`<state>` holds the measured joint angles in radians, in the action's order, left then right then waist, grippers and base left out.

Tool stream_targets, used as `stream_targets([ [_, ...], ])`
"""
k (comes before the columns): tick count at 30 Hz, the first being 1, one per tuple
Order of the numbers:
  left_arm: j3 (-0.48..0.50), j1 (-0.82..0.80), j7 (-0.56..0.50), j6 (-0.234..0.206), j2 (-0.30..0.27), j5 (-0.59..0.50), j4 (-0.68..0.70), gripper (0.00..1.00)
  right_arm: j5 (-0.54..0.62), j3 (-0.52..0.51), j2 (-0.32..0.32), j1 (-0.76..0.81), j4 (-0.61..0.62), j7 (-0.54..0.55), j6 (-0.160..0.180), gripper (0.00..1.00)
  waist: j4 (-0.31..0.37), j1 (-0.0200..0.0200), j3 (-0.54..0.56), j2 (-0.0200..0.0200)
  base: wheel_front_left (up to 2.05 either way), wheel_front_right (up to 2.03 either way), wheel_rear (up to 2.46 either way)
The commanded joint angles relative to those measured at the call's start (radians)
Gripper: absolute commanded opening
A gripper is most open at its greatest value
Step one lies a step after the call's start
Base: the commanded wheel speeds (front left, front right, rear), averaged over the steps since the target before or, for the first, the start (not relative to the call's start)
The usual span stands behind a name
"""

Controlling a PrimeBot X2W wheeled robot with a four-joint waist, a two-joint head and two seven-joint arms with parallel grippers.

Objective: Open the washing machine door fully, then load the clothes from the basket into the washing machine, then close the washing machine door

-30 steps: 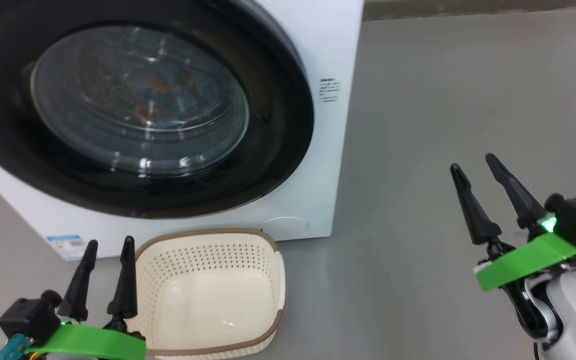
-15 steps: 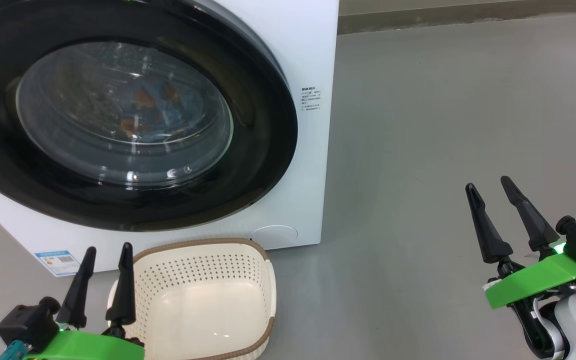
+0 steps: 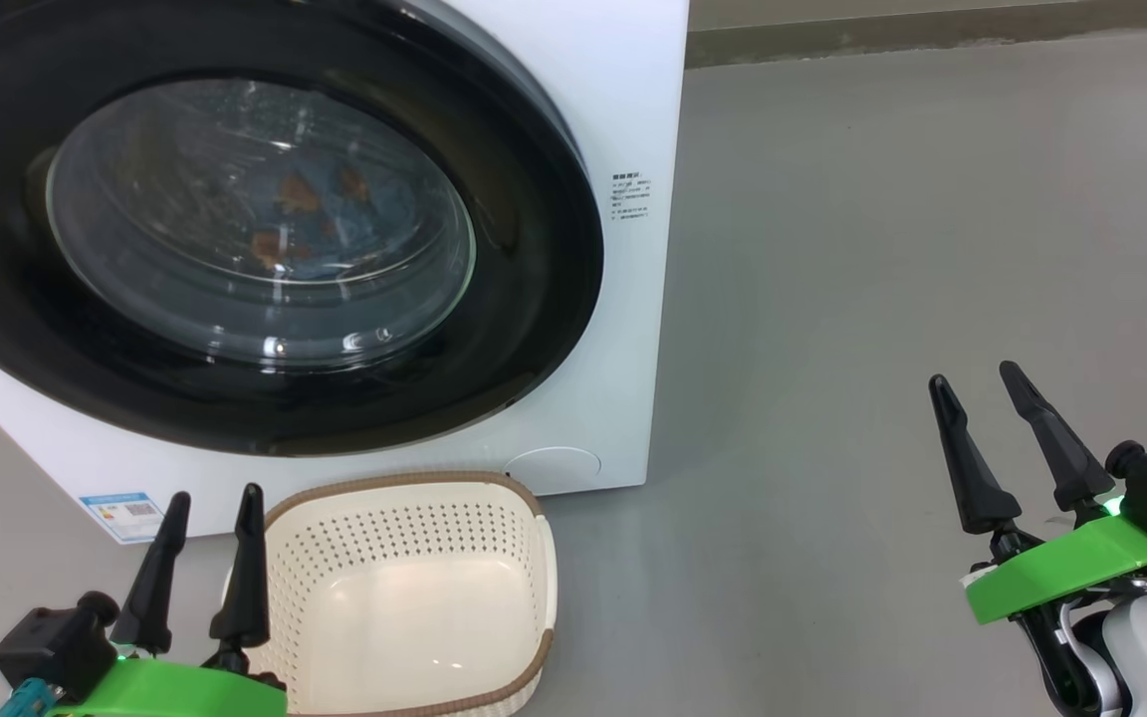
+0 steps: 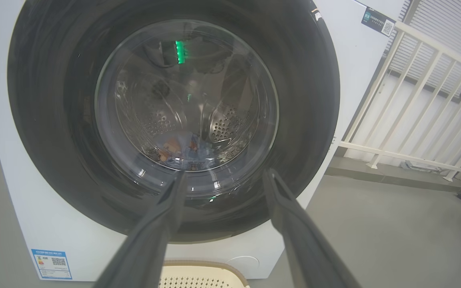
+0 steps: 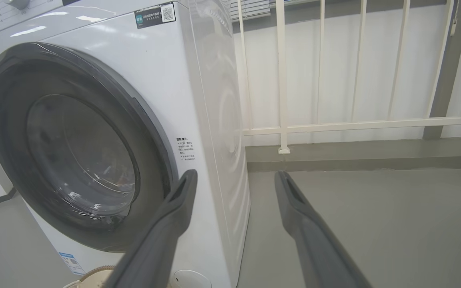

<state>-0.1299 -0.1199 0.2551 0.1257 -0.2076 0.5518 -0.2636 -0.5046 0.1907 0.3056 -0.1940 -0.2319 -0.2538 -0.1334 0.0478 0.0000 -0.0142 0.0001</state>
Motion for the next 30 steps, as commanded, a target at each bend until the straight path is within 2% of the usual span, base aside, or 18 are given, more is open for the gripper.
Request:
stream_targets([
  [1, 0.037, -0.027, 0.007, 0.004, -0.026, -0.012, 0.020, 1.00, 0.004, 0.010, 0.011, -0.002, 0.023, -0.008, 0.003, 1.00, -0.002, 0.0000, -0.001, -0.0001, 0.00, 0.00, 0.00],
  [30, 0.040, -0.027, 0.007, 0.004, -0.025, -0.012, 0.015, 1.00, 0.003, 0.018, -0.002, 0.003, 0.016, -0.008, 0.003, 1.00, -0.008, 0.0000, 0.001, -0.0001, 0.00, 0.00, 0.00],
])
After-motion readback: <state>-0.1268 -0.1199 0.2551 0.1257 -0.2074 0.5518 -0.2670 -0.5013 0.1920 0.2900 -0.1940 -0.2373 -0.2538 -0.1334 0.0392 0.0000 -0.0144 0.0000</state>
